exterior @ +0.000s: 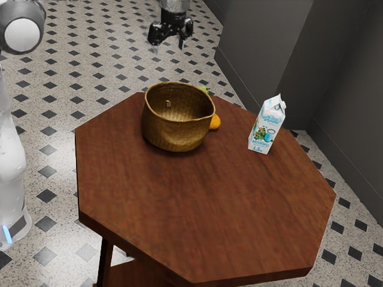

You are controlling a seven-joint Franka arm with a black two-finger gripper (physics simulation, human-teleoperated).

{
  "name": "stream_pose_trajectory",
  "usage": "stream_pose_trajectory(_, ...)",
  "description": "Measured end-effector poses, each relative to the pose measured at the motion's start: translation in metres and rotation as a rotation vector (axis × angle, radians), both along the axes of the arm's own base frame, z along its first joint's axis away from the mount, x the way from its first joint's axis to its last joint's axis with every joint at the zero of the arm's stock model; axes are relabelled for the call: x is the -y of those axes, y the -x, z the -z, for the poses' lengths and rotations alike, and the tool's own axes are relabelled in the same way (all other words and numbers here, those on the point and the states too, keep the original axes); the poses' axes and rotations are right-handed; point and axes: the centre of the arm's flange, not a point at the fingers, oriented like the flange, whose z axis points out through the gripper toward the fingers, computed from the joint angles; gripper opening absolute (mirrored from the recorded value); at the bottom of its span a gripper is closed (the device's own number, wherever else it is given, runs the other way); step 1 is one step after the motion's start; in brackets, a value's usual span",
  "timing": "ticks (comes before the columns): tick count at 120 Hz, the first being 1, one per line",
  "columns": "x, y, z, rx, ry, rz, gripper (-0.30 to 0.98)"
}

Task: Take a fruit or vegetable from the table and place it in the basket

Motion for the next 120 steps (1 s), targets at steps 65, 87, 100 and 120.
stream_pose_trajectory(65, -0.076, -0.021, 0.117, -0.005, 0.067, 0.36, 0.68)
stream_pose_trajectory(87, -0.039, -0.026, 0.135, 0.029, 0.091, 0.492, 0.68)
stream_pose_trajectory(100, -0.041, -0.022, 0.137, 0.047, 0.084, 0.523, 0.68)
stream_pose_trajectory(120, -0.05, -0.018, 0.136, 0.059, 0.068, 0.555, 0.68)
